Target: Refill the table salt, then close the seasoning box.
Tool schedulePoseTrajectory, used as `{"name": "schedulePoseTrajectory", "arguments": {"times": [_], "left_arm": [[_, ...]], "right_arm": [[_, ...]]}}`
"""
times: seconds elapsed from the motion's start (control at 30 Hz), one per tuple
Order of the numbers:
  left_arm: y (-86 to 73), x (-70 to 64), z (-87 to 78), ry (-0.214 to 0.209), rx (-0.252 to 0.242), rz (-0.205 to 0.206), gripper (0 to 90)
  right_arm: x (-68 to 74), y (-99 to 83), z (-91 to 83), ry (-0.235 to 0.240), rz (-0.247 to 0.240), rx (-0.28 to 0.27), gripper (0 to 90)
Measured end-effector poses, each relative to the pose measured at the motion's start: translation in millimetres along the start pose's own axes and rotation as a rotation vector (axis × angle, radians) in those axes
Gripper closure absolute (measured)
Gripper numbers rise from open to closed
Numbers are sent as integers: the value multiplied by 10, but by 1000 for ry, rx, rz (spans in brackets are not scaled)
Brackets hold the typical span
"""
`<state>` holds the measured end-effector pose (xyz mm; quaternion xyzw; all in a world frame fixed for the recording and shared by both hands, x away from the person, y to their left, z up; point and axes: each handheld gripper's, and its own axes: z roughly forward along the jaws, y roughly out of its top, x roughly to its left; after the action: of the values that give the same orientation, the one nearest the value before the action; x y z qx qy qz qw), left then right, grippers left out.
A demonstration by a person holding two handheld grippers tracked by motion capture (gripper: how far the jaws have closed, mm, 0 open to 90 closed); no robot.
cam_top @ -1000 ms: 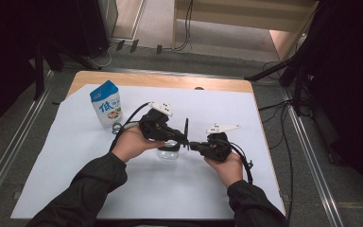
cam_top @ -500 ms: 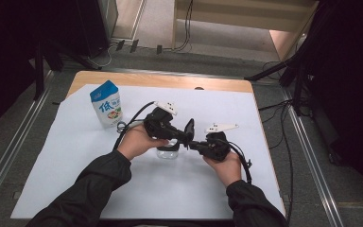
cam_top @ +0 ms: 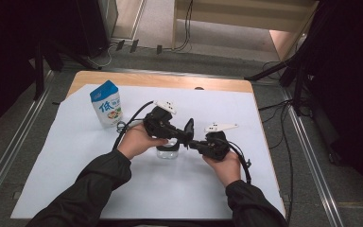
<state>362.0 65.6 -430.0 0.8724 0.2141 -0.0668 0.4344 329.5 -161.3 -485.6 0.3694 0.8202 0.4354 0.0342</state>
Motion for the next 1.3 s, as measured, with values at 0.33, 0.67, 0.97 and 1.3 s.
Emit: {"name": "schedulePoseTrajectory", "arguments": {"times": [0.33, 0.67, 0.97, 1.3], "left_arm": [[-87, 41, -173, 23, -42, -20, 645], [-260, 47, -472, 70, -99, -60, 480], [-474, 65, -697, 135, -109, -106, 438], [-618, 100, -897, 187, -125, -131, 425]], "right_arm": [[-53, 11, -42, -38, -2, -17, 743], [-133, 31, -90, -46, -21, -58, 623], [-153, 41, -58, -31, -45, -39, 564], [-220, 107, -112, -37, -44, -45, 547]]}}
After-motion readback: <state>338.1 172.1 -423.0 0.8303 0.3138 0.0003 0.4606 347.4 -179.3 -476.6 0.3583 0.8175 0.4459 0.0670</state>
